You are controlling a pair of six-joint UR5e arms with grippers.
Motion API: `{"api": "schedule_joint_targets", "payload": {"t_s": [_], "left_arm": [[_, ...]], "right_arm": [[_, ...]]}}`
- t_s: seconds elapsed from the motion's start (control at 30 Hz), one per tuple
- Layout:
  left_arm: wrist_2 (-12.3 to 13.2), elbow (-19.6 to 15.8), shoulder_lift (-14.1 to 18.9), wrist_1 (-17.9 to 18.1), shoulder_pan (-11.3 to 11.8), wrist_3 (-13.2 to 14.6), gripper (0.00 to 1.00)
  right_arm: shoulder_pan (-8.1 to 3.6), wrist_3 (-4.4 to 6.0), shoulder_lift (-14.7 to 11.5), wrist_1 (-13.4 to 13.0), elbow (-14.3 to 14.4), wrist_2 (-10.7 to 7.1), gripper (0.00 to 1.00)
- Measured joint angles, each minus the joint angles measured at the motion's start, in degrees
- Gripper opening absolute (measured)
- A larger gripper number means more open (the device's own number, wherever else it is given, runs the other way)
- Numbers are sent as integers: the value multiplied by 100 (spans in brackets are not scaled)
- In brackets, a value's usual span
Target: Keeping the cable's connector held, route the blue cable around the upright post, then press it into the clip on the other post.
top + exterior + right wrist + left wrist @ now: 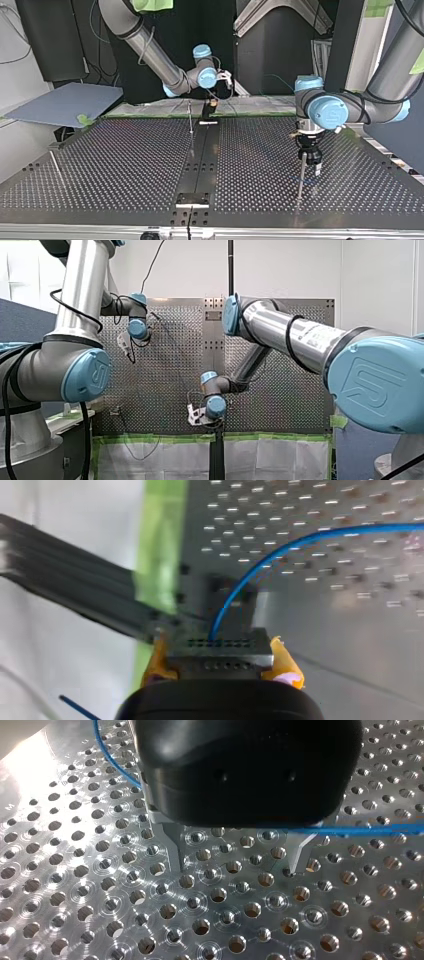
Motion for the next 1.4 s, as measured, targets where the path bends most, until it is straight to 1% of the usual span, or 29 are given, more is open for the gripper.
{"api": "schedule_joint_targets", "payload": {"t_s": [0.03,0.07,0.2,0.33,0.43,0.47,0.53,0.57,0.63,0.67,0.77,0.87,1.0,1.1,1.23,1.33,1.4], "left_arm": [[0,0,1,0,0,0,100],[0,0,0,0,1,-1,100],[0,0,-2,0,8,0,100],[0,0,0,0,8,0,100],[0,0,-2,0,9,-1,100],[0,0,-3,0,9,-2,100],[0,0,-3,0,9,0,100],[0,0,-2,0,9,0,100],[0,0,-2,0,6,0,100],[0,0,-1,0,4,1,100],[4,0,-2,0,2,0,100],[7,0,-3,0,1,1,100],[7,0,-1,-5,0,0,100],[-18,0,-2,-8,0,2,100],[-45,0,0,-9,-3,5,100],[-51,0,-2,-12,-2,5,100],[-52,0,-1,-14,-1,6,100]], "right_arm": [[-9,47,53,-52,33,-6,0],[-20,117,126,-124,65,-9,0],[-60,290,351,-359,121,2,0],[-138,468,445,-585,245,5,0],[-231,638,463,-764,404,6,0],[-278,710,466,-836,474,1,0],[-361,819,466,-947,581,-9,0],[-426,893,468,-1020,655,-15,0],[-522,995,468,-1124,757,-36,0],[-590,1064,469,-1193,827,-63,0],[-753,1170,469,-1360,987,-136,0],[-908,1199,470,-1528,1091,-145,0],[-1026,1205,468,-1758,1231,-106,0],[-1068,1202,468,-1944,1332,-86,0],[-1085,1198,464,-2188,1469,-48,0],[-1096,1171,461,-2370,1591,-2,0],[-1100,1132,445,-2503,1694,31,0]]}}
